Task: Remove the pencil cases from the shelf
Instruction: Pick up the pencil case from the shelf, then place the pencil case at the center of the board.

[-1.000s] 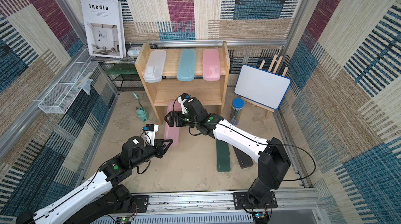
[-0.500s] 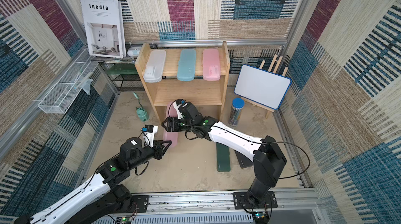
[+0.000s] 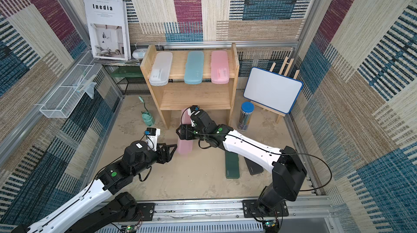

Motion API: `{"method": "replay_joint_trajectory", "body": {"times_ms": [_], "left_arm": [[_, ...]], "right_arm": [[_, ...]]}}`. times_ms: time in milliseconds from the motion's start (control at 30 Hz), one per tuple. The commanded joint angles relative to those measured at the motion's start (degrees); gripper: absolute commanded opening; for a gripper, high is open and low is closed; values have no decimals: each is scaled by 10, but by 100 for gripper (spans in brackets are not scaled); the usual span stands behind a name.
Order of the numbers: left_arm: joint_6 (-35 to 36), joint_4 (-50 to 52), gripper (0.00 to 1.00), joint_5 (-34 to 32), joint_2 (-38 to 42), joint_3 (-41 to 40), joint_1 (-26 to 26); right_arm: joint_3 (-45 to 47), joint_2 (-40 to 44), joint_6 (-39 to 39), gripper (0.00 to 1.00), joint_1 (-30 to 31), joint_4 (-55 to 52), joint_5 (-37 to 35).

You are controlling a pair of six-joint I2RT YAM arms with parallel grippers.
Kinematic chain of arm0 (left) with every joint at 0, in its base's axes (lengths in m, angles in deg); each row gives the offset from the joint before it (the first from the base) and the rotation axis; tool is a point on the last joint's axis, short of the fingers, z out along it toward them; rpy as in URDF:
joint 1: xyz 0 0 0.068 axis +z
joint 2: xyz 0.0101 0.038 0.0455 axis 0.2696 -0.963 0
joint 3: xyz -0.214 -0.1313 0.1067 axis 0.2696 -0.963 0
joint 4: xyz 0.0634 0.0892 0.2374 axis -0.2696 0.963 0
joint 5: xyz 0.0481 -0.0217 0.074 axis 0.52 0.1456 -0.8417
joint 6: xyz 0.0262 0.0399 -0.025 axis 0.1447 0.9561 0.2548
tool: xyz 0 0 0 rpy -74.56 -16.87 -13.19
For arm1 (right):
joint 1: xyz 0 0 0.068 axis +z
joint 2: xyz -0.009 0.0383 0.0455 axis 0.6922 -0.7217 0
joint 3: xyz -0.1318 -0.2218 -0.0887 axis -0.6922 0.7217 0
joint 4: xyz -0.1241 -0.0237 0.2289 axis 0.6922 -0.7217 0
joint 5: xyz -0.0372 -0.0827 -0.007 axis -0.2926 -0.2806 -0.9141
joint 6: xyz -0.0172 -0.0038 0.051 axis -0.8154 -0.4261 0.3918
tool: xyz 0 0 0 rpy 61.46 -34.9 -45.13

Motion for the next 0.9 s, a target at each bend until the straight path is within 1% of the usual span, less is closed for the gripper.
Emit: {"method": "replay_joint_trajectory", "body": {"times_ms": [0, 133, 233, 267, 367, 500, 733, 800, 867], "left_arm": [[8, 48, 74, -95, -7, 9, 5], [-1, 32, 74, -88, -28, 9, 7], [-6, 20, 75, -81, -47, 9, 8], [-6, 17, 75, -76, -53, 11, 9], [-5, 17, 75, -69, -66, 16, 9], [-6, 26, 76, -69, -66, 18, 10], [-11, 37, 76, -70, -54, 7, 13], [-10, 39, 76, -69, -54, 6, 13], [-11, 38, 76, -68, -56, 6, 15]], "right_arm": [[67, 25, 29, 55, 2, -105, -17], [142, 53, 68, 56, 2, -127, -16], [158, 43, 76, 57, 1, -139, -21], [153, 29, 84, 58, 1, -149, -28], [124, -26, 74, 61, -1, -175, -34], [91, -99, 63, 61, -9, -200, -45], [68, -129, 55, 63, -26, -222, -67], [65, -128, 49, 65, -34, -227, -70], [63, -128, 41, 69, -39, -230, -71]]}}
